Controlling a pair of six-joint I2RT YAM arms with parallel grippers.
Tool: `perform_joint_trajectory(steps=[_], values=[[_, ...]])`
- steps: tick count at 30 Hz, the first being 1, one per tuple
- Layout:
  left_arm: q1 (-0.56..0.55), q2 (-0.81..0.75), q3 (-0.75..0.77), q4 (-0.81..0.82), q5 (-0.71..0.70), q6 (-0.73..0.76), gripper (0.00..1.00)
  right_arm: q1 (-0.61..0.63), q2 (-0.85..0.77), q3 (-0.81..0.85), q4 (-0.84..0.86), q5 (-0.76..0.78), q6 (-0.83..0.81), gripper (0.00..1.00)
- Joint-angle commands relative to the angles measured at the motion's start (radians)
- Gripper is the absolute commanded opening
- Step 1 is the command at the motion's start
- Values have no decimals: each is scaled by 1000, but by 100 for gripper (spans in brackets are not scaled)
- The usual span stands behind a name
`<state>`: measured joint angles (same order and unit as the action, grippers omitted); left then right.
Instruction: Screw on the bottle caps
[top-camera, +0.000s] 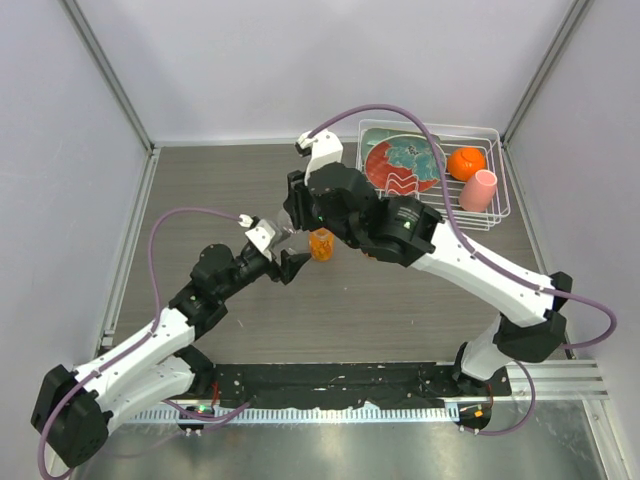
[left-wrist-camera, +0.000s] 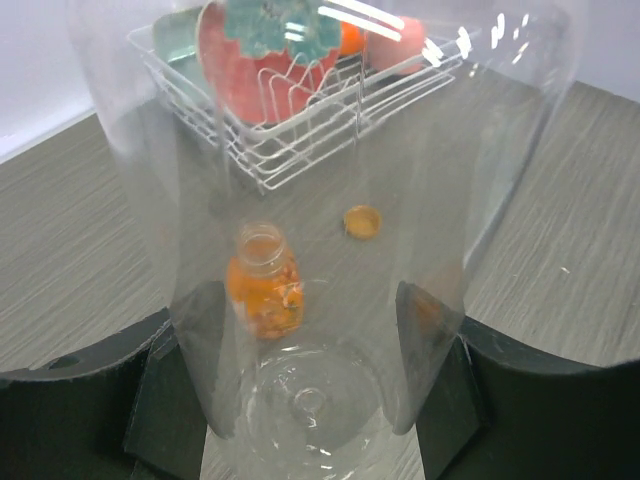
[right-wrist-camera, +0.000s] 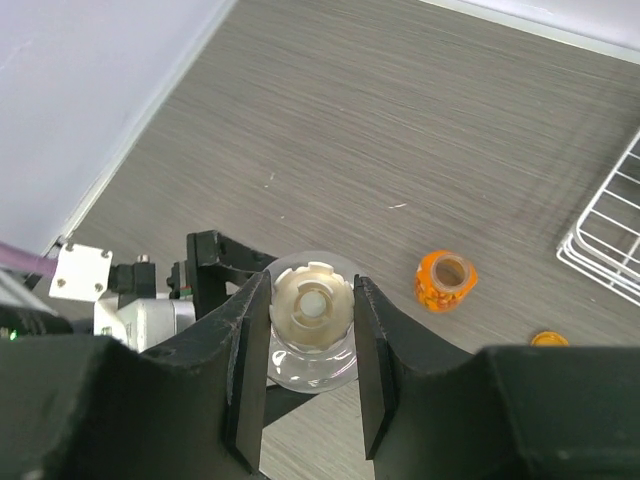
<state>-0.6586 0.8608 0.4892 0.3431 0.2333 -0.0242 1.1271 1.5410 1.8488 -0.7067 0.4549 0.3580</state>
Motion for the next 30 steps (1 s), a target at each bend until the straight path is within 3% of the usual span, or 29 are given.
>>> perform_joint_trajectory(steps=[1, 3, 6, 7, 10, 15, 18, 24, 30], values=[[2, -31, 26, 172, -31, 20, 0, 57, 94, 81, -174, 33, 102, 2], [2, -34, 23, 174, -23, 18, 0, 57, 97, 95, -171, 31, 105, 7], [2, -42, 15, 169, -9, 12, 0, 57, 88, 130, -162, 36, 99, 27], [2, -45, 8, 166, -2, 9, 0, 57, 87, 153, -160, 27, 95, 40], [2, -55, -1, 143, 72, -11, 0, 57, 74, 208, -157, -4, 62, 54], [4, -77, -6, 103, 252, -69, 0, 56, 13, 251, -157, -102, -13, 67], [4, -78, 5, 77, 331, -109, 0, 56, -42, 254, -192, -148, -71, 81], [14, -66, 37, 66, 434, -192, 0, 53, -114, 234, -298, -292, -178, 94], [24, -48, 94, 109, 835, -321, 0, 49, -251, 156, -246, -603, -342, 94]])
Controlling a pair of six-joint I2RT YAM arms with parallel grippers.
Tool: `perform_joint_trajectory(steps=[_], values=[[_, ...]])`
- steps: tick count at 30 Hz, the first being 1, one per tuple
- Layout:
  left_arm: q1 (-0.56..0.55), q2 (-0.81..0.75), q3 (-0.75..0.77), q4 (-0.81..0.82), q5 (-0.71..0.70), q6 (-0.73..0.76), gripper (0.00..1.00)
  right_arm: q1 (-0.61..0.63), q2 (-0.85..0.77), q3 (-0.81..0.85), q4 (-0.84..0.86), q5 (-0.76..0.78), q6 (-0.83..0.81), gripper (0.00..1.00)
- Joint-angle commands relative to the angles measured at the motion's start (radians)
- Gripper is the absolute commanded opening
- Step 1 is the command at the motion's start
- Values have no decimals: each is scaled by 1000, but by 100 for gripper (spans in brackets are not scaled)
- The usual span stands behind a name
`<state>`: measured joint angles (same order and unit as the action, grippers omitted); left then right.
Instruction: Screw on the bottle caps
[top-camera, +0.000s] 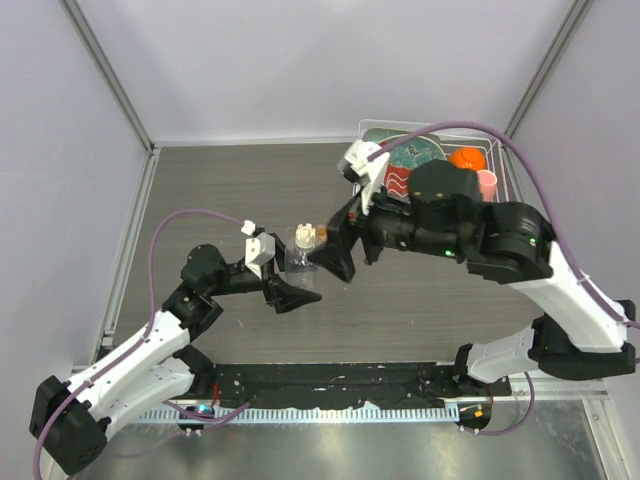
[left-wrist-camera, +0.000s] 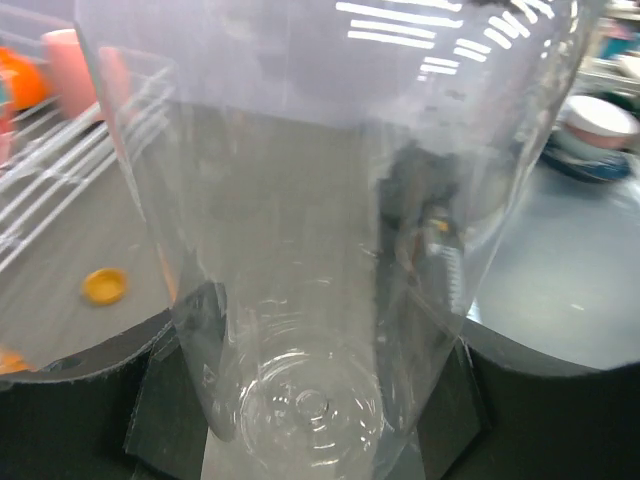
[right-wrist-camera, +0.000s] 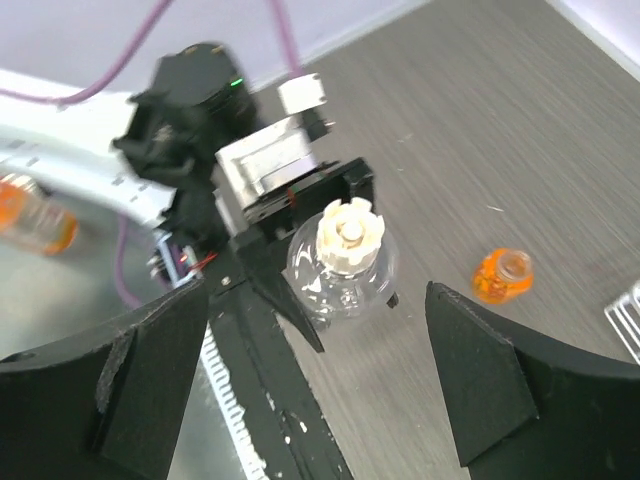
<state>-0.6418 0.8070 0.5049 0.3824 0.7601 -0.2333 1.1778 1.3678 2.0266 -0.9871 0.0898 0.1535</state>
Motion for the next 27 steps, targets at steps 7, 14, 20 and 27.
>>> perform_joint_trajectory(steps=[7, 14, 20, 27], values=[[7, 50, 164, -69, 611, -97, 0, 0, -110, -14, 100, -381, -206, 91], [7, 66, 190, -66, 650, -92, 0, -3, -55, -11, 131, -467, -236, 87], [7, 66, 195, -66, 651, -87, 0, -6, -29, -22, 166, -532, -239, 82], [7, 63, 199, -59, 648, -87, 0, -15, -24, -55, 185, -558, -227, 74]])
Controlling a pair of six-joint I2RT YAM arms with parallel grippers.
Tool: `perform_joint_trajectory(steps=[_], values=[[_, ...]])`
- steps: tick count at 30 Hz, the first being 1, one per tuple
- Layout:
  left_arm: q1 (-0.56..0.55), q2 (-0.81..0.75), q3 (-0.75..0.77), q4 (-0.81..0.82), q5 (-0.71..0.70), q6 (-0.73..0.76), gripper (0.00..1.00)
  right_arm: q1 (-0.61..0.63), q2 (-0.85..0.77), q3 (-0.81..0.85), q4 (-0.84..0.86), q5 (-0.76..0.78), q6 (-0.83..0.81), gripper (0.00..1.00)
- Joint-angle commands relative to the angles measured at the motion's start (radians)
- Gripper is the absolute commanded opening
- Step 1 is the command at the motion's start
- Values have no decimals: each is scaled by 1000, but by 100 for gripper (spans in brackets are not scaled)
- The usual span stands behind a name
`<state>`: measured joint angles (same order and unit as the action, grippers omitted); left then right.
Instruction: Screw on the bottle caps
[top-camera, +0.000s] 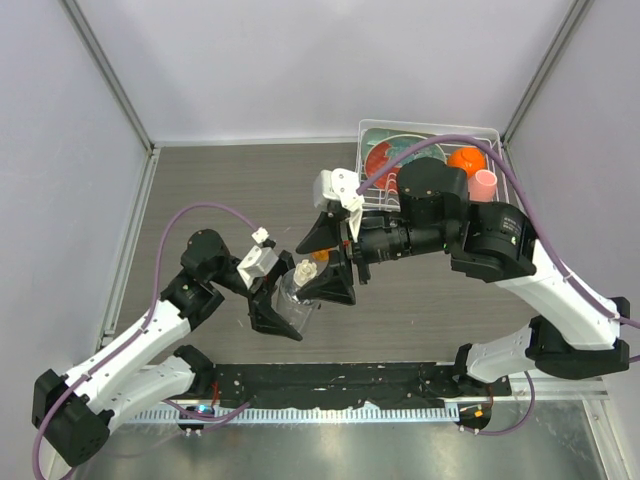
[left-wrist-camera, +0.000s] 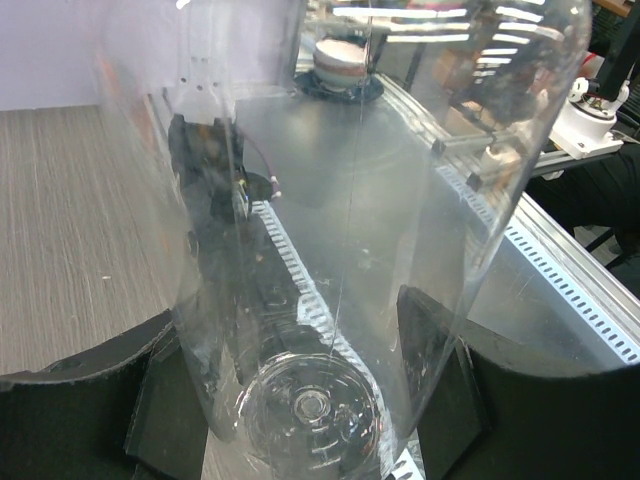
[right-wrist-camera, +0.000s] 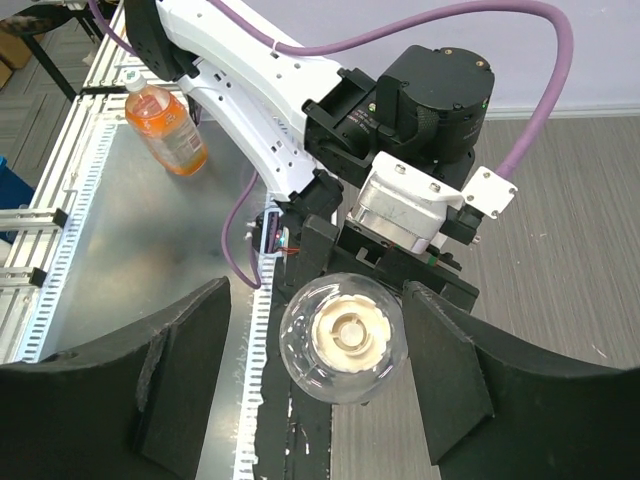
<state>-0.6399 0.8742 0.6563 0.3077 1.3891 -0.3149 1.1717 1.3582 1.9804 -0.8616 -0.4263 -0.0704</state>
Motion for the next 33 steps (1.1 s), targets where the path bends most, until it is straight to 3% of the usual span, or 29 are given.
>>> perform_joint_trajectory(steps=[1, 7, 15, 24, 27, 31, 33], values=[[5, -6, 46, 18, 19, -7, 0, -10, -13, -12, 58, -40, -3, 74], [5, -9, 51, 24, 21, -6, 0, -24, -16, -46, 61, -46, 0, 67], [5, -15, 49, 25, 18, -4, 0, -60, -22, -61, 65, -84, 11, 49], [6, -17, 46, 42, -5, -3, 0, -78, -22, -100, 65, -101, 23, 40], [11, -18, 43, 51, -25, 0, 0, -90, -25, -110, 64, -104, 29, 28], [17, -21, 40, 62, -71, 19, 0, -106, -33, -127, 62, -82, 44, 1], [17, -24, 40, 47, -120, 65, 0, -112, -31, -135, 47, -66, 49, 1]])
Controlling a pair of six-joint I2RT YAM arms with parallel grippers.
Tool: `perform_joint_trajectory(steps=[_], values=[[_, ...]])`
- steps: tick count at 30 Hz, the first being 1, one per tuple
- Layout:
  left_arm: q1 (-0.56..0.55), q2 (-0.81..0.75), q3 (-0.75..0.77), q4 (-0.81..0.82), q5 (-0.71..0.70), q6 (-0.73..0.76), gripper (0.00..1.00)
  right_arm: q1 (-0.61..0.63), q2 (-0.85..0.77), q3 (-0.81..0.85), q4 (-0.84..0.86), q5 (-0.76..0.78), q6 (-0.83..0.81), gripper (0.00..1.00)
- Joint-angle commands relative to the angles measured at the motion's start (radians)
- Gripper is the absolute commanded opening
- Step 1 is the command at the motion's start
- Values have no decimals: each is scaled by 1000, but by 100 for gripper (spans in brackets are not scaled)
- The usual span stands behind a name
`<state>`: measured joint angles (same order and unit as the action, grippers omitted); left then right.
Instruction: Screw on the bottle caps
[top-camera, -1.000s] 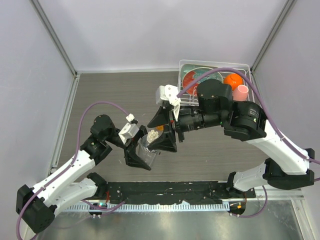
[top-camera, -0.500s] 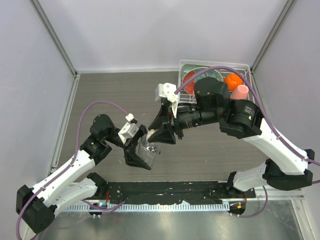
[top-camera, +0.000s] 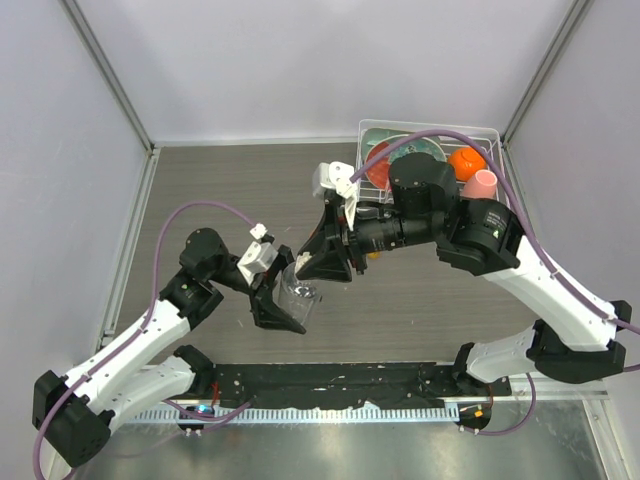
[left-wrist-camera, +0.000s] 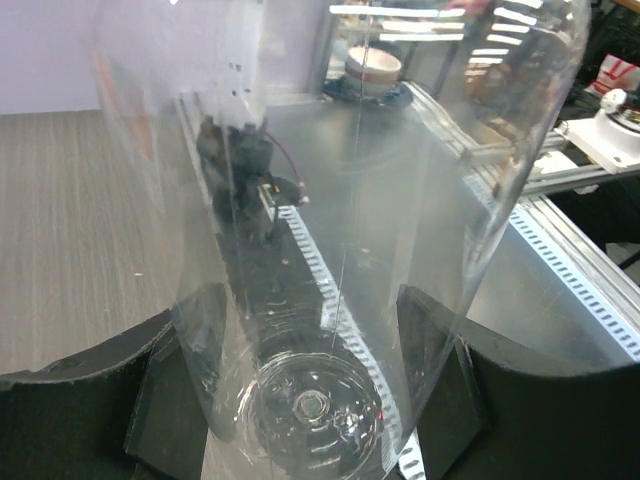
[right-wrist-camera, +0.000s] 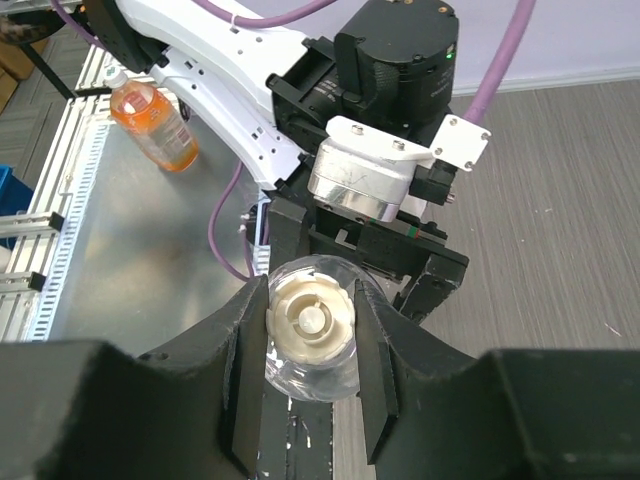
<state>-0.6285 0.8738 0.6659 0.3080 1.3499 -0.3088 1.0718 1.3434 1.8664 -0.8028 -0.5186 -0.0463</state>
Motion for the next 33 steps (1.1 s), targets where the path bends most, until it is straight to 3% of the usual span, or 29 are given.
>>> perform_joint_trajectory(steps=[1, 7, 15, 33], values=[[7, -24, 34, 37, -112, 72, 0, -13, -15, -21, -18, 35, 28, 1], [7, -25, 9, 17, -416, 218, 0, -13, 33, -15, -90, 179, 43, 1], [7, -36, -40, 80, -670, 329, 0, -15, 117, 1, -137, 406, 130, 1], [6, -56, -107, 194, -1072, 229, 0, 4, 160, -105, 10, 788, 439, 1]])
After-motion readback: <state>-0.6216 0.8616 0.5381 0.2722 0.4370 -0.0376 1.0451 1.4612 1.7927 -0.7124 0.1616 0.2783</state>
